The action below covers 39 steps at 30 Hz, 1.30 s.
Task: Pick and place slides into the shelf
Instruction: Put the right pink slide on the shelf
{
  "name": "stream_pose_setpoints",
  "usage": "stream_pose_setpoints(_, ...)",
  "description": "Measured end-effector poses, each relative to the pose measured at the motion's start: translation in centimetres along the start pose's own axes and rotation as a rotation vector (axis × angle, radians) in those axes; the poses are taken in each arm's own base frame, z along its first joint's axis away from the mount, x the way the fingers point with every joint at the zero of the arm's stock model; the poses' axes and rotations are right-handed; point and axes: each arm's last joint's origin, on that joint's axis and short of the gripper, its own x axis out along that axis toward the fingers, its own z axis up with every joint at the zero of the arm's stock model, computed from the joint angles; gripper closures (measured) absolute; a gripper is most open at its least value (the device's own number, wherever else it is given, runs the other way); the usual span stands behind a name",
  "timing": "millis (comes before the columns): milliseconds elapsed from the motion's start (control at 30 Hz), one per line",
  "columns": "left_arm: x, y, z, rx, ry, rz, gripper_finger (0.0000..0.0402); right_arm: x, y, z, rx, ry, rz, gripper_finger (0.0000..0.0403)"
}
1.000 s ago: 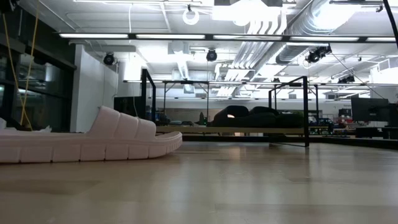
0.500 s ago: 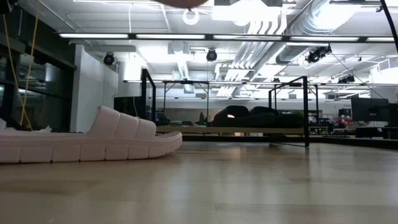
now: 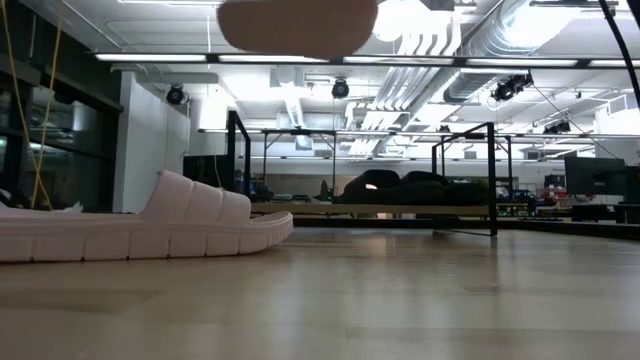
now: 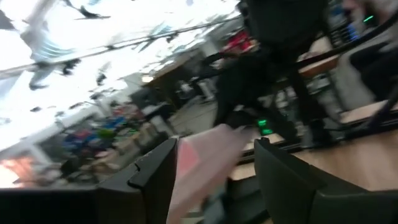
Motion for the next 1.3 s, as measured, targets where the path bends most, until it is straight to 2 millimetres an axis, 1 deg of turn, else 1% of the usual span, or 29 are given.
stream_pose_setpoints(133, 0.9, 1.4, -2.0, -0.110, 0.017, -0.131, 0.0208, 1.7, -0.8, -0.4, 0.029, 0.061, -0.026, 0.0403)
stream_pose_setpoints(267, 1.9, 2.6, -4.1, -0.193, 0.129, -0.139, 0.0209, 3.8, -1.0, -0.6, 0.023, 0.115, -0.050, 0.0403)
stream_pose_setpoints(400, 2.7, 3.0, -5.5, -0.220, 0.198, -0.185, 0.0214, 6.0, -0.9, -0.7, 0.022, 0.166, -0.106, 0.0403)
stream_pose_setpoints(500, 3.2, 3.1, -6.0, -0.250, 0.210, -0.238, 0.0218, 7.5, -0.5, -0.9, 0.026, 0.203, -0.150, 0.0403)
stream_pose_setpoints(600, 3.5, 3.1, -6.3, -0.285, 0.226, -0.264, 0.0220, 9.1, 0.5, -1.1, 0.002, 0.243, -0.161, 0.0403)
stream_pose_setpoints(700, 3.7, 3.2, -6.5, -0.310, 0.238, -0.266, 0.0220, 10.5, 2.0, -1.4, -0.031, 0.279, -0.179, 0.0403)
stream_pose_setpoints(833, 3.9, 3.2, -7.0, -0.321, 0.262, -0.262, 0.0224, 12.6, 3.9, -2.0, -0.087, 0.335, -0.230, 0.0403)
stream_pose_setpoints(933, 4.1, 3.5, -7.3, -0.340, 0.266, -0.273, 0.0229, 14.0, 4.8, -2.6, -0.090, 0.367, -0.262, 0.0403)
stream_pose_setpoints(1033, 4.5, 4.0, -7.5, -0.380, 0.253, -0.297, 0.0233, 14.9, 5.3, -3.0, -0.060, 0.388, -0.280, 0.0403)
stream_pose_setpoints(1133, 4.8, 4.5, -7.9, -0.385, 0.257, -0.307, 0.0236, 15.7, 5.8, -3.3, -0.036, 0.403, -0.292, 0.0403)
stream_pose_setpoints(1300, 5.2, 5.0, -8.5, -0.388, 0.281, -0.299, 0.0235, 16.6, 7.3, -3.7, 0.001, 0.440, -0.246, 0.0403)
